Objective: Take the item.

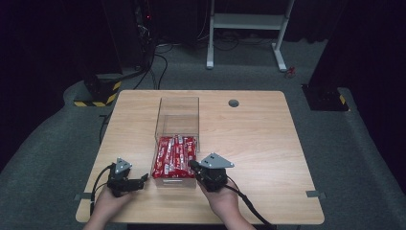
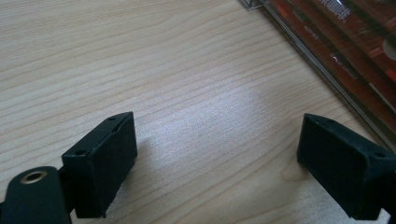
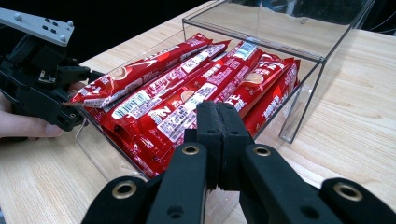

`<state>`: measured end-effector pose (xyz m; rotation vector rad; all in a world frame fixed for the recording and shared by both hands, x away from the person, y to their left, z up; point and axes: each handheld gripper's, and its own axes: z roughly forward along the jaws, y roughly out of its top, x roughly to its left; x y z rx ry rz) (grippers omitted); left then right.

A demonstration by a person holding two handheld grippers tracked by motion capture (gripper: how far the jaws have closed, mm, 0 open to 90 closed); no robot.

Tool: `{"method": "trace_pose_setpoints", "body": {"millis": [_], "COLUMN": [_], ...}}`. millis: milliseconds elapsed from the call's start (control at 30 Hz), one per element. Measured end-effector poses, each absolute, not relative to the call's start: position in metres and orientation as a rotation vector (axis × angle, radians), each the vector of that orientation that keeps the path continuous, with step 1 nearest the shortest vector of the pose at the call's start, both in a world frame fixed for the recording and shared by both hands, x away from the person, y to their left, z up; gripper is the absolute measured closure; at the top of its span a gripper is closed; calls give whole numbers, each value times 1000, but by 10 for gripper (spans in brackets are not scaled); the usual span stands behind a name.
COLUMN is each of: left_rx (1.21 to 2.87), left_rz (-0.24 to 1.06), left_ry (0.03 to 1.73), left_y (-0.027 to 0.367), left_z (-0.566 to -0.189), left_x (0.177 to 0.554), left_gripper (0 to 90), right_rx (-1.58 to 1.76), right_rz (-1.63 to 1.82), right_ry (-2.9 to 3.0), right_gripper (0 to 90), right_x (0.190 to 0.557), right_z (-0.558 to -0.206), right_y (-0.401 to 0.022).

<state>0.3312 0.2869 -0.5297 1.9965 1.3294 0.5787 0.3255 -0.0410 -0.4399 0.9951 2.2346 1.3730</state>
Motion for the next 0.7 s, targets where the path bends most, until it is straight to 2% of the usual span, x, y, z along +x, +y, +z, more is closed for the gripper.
{"method": "trace_pose_setpoints", "body": {"millis": [700], "left_rx": [1999], "left_rz": [579], "left_ry": [1328], "left_y": [287], "left_z": [-530], "left_x": [331], "left_gripper": [121], "right_rx": [998], "right_rz": [1390], "right_ry": [2191], "right_gripper": [899], "right_x": [324], "right_z": [-429], "right_y": [-59]}}
